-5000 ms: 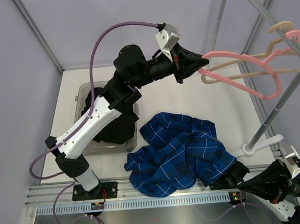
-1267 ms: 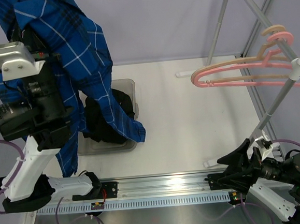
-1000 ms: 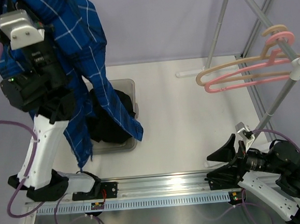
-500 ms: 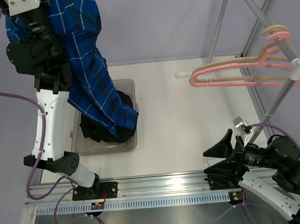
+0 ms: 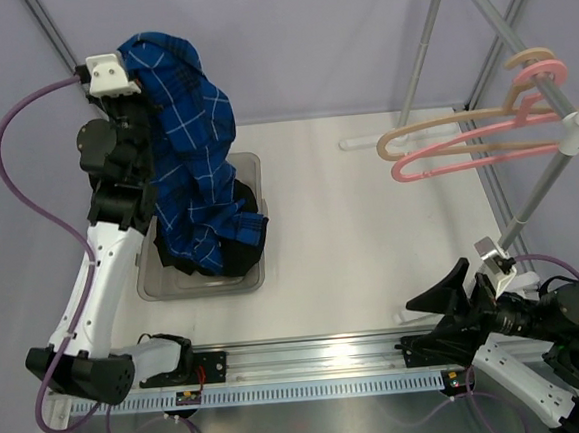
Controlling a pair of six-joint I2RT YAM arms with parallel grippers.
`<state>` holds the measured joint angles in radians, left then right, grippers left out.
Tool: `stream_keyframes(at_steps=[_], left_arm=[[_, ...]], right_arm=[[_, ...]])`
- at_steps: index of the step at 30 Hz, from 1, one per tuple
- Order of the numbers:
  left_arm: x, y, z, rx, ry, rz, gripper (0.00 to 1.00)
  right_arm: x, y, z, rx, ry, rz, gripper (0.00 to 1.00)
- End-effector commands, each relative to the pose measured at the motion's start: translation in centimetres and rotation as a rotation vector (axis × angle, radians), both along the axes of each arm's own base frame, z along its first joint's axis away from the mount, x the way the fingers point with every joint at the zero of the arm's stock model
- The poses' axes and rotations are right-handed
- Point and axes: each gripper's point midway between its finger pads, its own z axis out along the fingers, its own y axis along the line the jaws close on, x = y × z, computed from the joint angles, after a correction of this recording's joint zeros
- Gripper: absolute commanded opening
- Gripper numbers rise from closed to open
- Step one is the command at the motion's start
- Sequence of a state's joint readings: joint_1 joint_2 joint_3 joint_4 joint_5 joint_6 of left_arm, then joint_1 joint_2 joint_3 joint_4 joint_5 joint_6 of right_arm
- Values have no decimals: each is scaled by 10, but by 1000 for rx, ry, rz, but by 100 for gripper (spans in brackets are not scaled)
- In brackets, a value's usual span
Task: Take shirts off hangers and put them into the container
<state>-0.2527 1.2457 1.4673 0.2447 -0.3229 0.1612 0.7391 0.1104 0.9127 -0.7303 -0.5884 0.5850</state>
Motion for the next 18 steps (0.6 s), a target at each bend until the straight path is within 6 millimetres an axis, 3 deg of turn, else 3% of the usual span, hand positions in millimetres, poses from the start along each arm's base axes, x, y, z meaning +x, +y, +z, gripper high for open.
stream_keyframes(at_steps=[1, 3, 10, 13, 15, 17, 18], left_arm=[[-29, -11, 9, -167, -56, -154, 0], [-31, -22, -6, -195, -15, -222, 0], [-34, -66, -29, -256, 127, -462, 0], [-33, -97, -49, -319, 236, -640, 0], [-27, -102, -70, -397, 310, -657, 0], [-32, -105, -73, -509, 270, -720, 0], [-37, -112, -95, -529, 301, -775, 0]], right_arm=[[-16, -11, 11, 43, -38, 15, 100], [-18, -12, 9, 48, -33, 22, 99], [-27, -18, 12, 78, -46, 29, 99], [-28, -21, 11, 71, -50, 19, 99], [-30, -23, 13, 79, -58, 17, 100], [-31, -24, 14, 81, -62, 17, 100], [-30, -24, 14, 81, -60, 11, 99]])
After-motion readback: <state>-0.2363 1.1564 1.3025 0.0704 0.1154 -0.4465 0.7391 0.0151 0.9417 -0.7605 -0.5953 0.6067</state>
